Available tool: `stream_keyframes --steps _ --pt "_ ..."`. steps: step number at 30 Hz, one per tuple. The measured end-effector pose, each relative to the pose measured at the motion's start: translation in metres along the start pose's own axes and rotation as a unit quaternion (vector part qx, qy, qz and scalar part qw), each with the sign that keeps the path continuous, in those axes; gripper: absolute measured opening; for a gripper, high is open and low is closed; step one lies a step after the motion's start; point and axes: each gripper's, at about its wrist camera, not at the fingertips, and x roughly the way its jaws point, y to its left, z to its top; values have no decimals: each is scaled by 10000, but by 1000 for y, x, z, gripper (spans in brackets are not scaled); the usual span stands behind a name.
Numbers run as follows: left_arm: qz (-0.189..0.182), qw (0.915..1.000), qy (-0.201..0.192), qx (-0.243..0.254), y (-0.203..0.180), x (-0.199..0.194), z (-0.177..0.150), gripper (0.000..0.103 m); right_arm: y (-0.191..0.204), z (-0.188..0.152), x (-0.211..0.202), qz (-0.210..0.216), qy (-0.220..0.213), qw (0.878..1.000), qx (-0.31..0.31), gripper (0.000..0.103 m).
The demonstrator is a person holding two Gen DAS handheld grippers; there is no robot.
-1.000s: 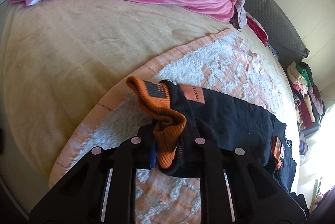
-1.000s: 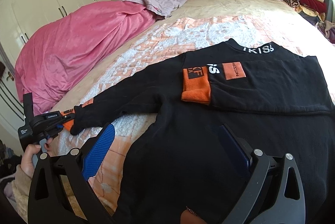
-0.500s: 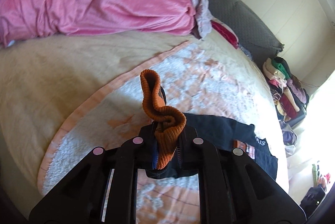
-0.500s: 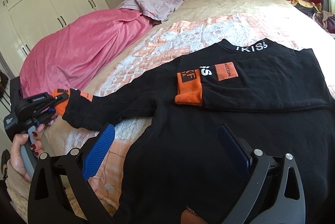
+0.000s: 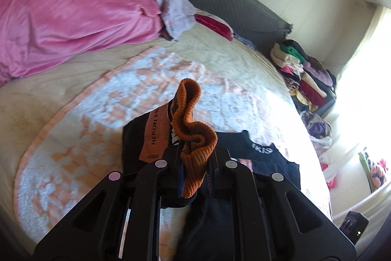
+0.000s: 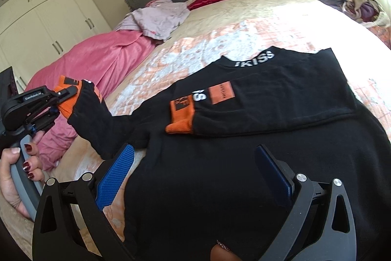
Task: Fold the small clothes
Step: 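Carry the sleeve across the body with the left tool and release it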
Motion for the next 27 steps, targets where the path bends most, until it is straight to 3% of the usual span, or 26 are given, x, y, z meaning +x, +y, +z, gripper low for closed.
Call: stream_keyframes --steps 14,20,27 --pt "-750 9933 359 805 -98 39 -22 7 -78 9 -46 -558 -491 9945 738 98" --pt "-1083 9853 748 1085 -126 64 -47 7 -108 9 -60 -866 -641 9889 1024 98" --pt "-1490 9700 1371 1349 -137 99 -85 8 -133 6 -62 -1131 -697 9830 1268 98"
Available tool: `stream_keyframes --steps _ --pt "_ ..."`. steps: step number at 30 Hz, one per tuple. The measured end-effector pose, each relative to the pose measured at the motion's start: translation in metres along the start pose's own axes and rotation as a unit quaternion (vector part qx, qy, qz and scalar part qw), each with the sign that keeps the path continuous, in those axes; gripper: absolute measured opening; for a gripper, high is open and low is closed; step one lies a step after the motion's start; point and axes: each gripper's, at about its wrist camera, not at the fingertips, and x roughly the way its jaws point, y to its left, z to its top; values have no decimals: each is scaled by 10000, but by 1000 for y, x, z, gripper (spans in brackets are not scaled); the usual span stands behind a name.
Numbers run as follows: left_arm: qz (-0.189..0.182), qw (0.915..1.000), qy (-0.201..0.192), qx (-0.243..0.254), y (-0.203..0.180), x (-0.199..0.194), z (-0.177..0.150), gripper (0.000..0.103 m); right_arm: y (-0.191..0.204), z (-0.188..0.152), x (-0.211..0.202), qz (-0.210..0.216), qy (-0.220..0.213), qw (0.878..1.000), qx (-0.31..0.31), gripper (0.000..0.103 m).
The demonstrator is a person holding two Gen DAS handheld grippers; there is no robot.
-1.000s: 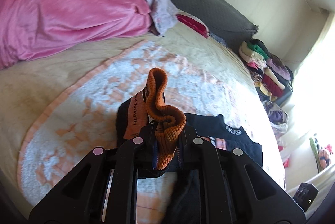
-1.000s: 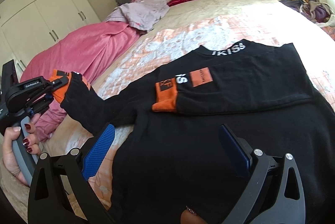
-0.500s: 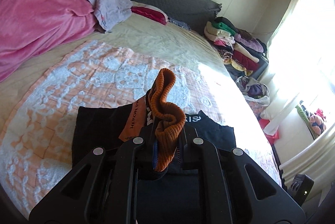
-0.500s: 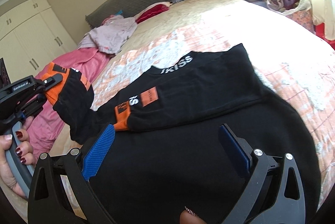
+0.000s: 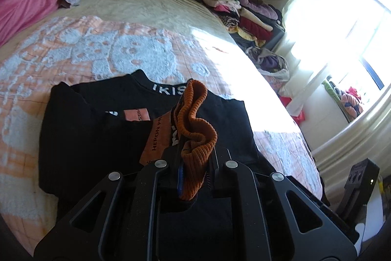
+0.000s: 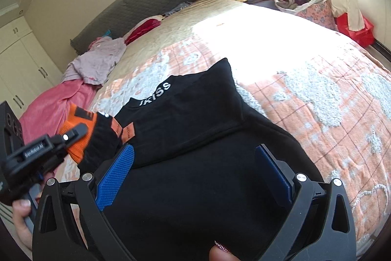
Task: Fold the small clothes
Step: 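Carry the sleeve across the body with the left tool and release it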
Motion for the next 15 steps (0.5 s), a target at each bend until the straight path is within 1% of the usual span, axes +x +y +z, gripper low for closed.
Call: stream_keyframes --steps 2,4,6,8,9,11,15 --pt "-108 9999 87 41 1 6 -6 15 -5 0 1 -24 11 10000 44 98" --pt "-322 9993 185 42 4 12 -12 35 -7 0 4 -48 37 10000 78 98" --pt "-410 9989 206 81 5 13 -16 43 -4 -2 8 -43 83 9999 79 98" --pt "-459 9988 165 92 8 12 -16 45 -1 -5 14 -26 163 9999 31 98" --pt "-424 9990 117 59 12 11 -16 45 2 -6 18 -13 231 9997 -8 98" --pt "-213 9998 -1 -64 26 9 -11 46 8 -11 29 -14 409 9991 -101 98" --pt "450 9981 -355 -217 61 0 -4 54 28 -21 55 -9 699 9970 -335 98"
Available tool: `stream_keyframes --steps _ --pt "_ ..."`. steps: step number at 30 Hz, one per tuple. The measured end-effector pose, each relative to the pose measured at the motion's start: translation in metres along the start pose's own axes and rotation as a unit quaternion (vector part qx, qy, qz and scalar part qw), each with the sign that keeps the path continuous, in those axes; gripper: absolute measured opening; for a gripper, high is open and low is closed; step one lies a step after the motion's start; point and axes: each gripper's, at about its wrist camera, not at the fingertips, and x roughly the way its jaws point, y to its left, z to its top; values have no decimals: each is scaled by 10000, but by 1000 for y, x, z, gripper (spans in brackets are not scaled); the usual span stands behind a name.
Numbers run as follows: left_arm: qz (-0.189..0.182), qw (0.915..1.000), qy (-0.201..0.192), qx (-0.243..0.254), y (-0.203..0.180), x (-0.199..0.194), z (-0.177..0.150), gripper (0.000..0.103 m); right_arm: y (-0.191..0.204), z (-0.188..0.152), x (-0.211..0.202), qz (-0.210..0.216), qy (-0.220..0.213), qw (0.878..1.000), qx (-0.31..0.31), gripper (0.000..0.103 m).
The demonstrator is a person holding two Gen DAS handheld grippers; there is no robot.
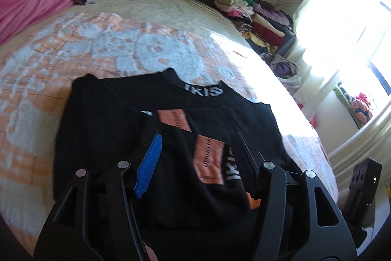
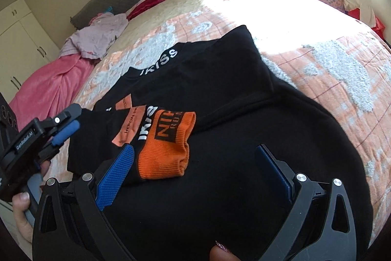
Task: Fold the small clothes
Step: 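Carry the sleeve across the body with the left tool and release it, then grasp the crossed orange cuff with the right tool and straighten it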
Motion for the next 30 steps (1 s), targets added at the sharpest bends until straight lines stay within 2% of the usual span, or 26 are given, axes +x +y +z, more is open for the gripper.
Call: stream_keyframes --steps 3,6,7,10,11,13,15,16,17,18,26,30 --pt "277 9993 -176 -196 28 -4 0 55 11 -1 16 -17 76 9999 -139 97" --pt "433 9967 -197 -659 55 -9 1 55 18 -1 27 -63 41 9997 -238 94" --pt "464 9957 -261 -761 61 -12 2 57 19 0 32 -90 76 9996 -252 84" --pt "711 9933 -476 -772 64 -24 3 65 23 0 44 -164 132 9993 -300 68" --pt "781 9925 -521 -785 66 -27 4 65 25 0 46 -166 127 9992 -340 63" --pt "799 9916 -545 -854 69 -30 4 65 26 0 48 -123 118 9991 -379 44" --pt "847 9903 -584 -937 72 -31 4 66 29 -1 46 -208 51 9987 -471 35" --pt "869 9897 -598 -964 74 -32 3 66 30 -2 44 -208 16 9985 -498 21" --pt "896 9889 -616 -1013 76 -33 3 66 30 -2 43 -143 4 9987 -497 14" --pt "906 9881 -635 -1070 79 -34 3 66 30 -2 42 -123 -23 9987 -501 11" --pt "840 9829 -655 -1503 98 -38 1 66 46 4 26 47 -375 9951 -912 7" --pt "811 9798 -706 -1685 108 -42 0 66 66 20 14 117 -611 9872 -1468 6"
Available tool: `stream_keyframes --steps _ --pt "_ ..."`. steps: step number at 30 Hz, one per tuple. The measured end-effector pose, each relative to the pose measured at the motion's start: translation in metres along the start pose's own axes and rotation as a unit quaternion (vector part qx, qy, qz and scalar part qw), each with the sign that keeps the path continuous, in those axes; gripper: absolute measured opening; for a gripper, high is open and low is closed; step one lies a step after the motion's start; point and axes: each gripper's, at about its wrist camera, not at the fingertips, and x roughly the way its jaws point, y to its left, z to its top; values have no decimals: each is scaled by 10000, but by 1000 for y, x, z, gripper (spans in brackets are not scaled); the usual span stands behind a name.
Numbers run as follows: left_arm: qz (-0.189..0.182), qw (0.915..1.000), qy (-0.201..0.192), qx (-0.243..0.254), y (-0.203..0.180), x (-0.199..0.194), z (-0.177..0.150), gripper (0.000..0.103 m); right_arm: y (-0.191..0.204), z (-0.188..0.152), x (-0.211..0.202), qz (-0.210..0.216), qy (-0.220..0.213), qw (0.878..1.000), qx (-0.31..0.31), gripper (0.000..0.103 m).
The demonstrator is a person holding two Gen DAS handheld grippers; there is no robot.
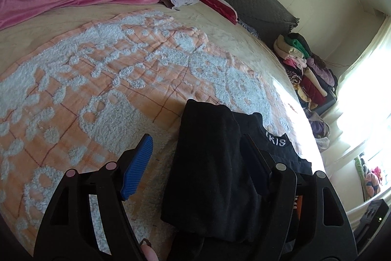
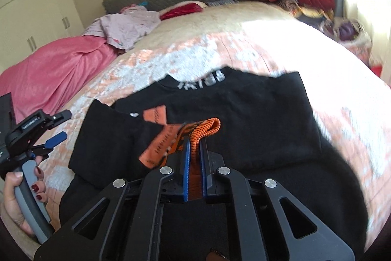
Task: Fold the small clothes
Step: 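Grasp the crossed orange cuff with the right tool and straighten it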
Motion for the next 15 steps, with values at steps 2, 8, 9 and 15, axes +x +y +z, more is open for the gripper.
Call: stream_keyframes --steps 2,8,9,15 --pt "9 10000 0 -81 4 0 2 66 6 15 -7 -17 -209 9994 -285 6" --pt "7 9999 -37 -135 7 -2 3 66 -5 52 -25 -493 -823 9933 -642 5" --pt "3 10000 -48 -83 5 -3 3 66 -10 56 -26 -588 -868 9923 -652 5" --pt "33 9997 3 237 -9 2 0 66 -46 60 -13 -899 -751 9920 -475 5"
